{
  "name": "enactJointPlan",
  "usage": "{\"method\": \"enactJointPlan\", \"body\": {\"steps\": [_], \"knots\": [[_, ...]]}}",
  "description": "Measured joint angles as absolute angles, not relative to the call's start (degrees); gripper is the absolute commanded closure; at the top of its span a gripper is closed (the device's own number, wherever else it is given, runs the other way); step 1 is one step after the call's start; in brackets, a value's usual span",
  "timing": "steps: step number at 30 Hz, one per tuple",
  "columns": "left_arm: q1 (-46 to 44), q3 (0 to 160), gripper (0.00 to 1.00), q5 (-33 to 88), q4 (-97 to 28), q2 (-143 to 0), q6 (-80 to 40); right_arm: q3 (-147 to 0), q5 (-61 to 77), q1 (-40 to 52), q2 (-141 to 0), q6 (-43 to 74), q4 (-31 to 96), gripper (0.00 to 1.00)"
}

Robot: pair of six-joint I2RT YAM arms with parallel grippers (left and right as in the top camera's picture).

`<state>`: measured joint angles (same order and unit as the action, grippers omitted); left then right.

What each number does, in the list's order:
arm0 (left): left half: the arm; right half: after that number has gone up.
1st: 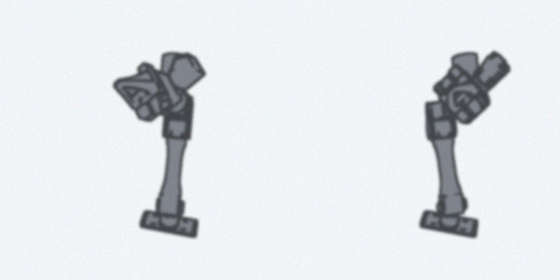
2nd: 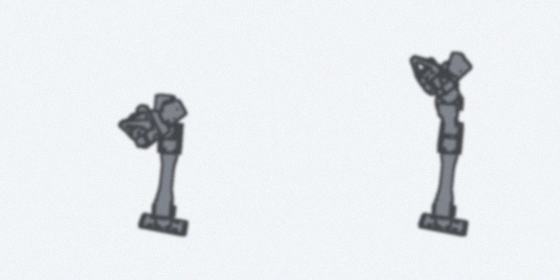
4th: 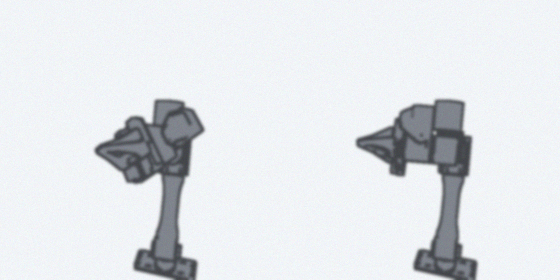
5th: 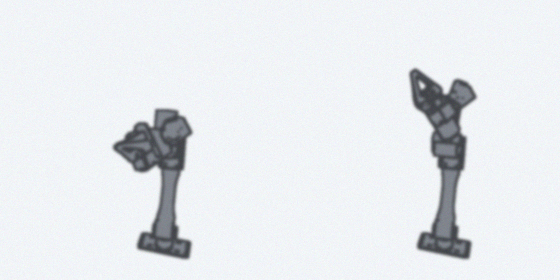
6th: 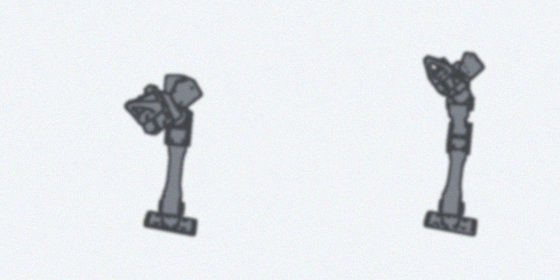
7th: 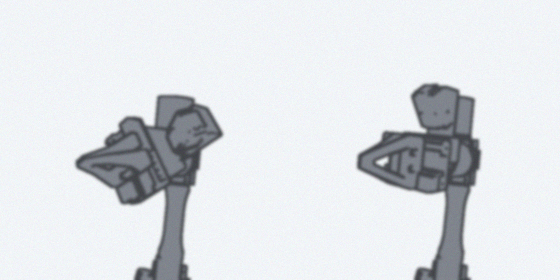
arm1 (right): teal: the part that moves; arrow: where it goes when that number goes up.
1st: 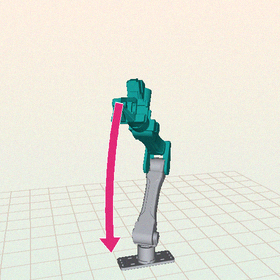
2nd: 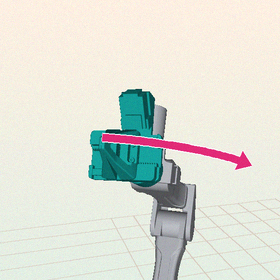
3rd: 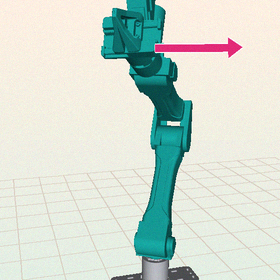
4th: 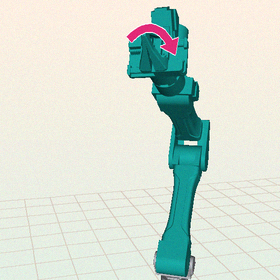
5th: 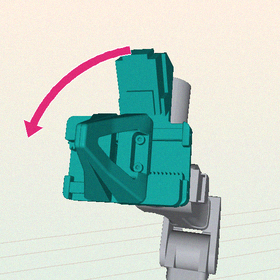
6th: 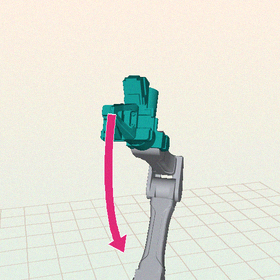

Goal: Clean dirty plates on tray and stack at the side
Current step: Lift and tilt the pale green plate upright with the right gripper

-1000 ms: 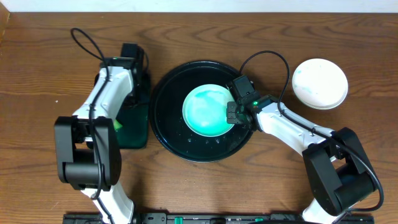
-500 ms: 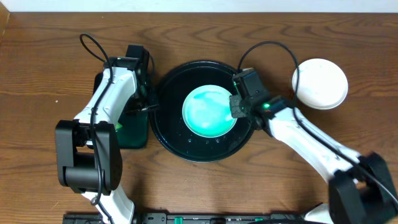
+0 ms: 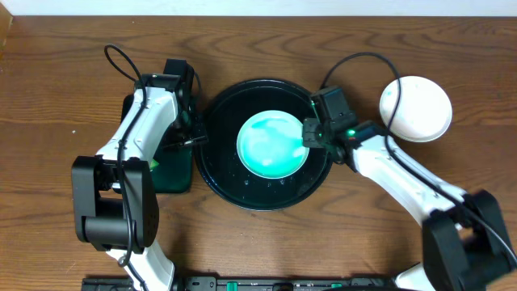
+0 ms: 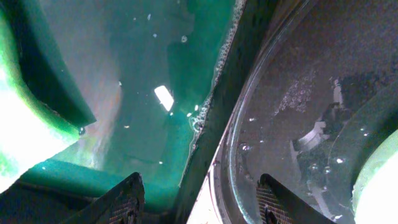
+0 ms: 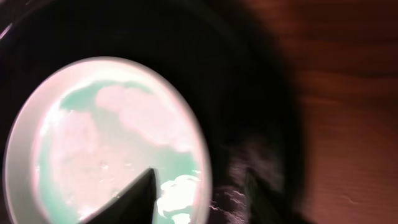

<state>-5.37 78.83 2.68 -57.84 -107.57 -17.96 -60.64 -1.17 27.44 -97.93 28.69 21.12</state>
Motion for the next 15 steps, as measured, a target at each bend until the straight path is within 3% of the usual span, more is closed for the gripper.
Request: {"method": "enactJointPlan", "body": {"steps": [2,6,9,11,12,14,15], "knots": [[-5.34,78.83,0.41,2.68,-58.06,-107.57,-17.96,-60.64,0.97,27.49,-100.33,29.28,19.29,0.41],[-5.34,78.83,0.4,2.68,-58.15,-107.57,-17.96,-60.64,3.36,27.27,-105.1,30.44,17.26,0.47],[-5.34,78.83,0.4,2.68,-58.17,-107.57,-17.96,-60.66,4.23,26.89,-107.39,31.73,16.21,0.37],[-5.37,78.83,0.4,2.68,-58.28,-107.57,-17.96,-60.71,4.75,26.83,-107.44,32.16,15.22,0.36],[-5.37,78.83,0.4,2.68,-58.39,-107.57,-17.96,-60.71,4.82,26.81,-107.68,32.21,14.7,0.48],[-5.34,78.83,0.4,2.68,-58.72,-107.57,-17.96,-60.75,4.73,26.81,-108.03,32.18,13.93,0.94],[-5.34,78.83,0.4,2.68,-58.87,-107.57,-17.96,-60.77,4.47,26.79,-108.47,32.49,13.56,0.99]]}}
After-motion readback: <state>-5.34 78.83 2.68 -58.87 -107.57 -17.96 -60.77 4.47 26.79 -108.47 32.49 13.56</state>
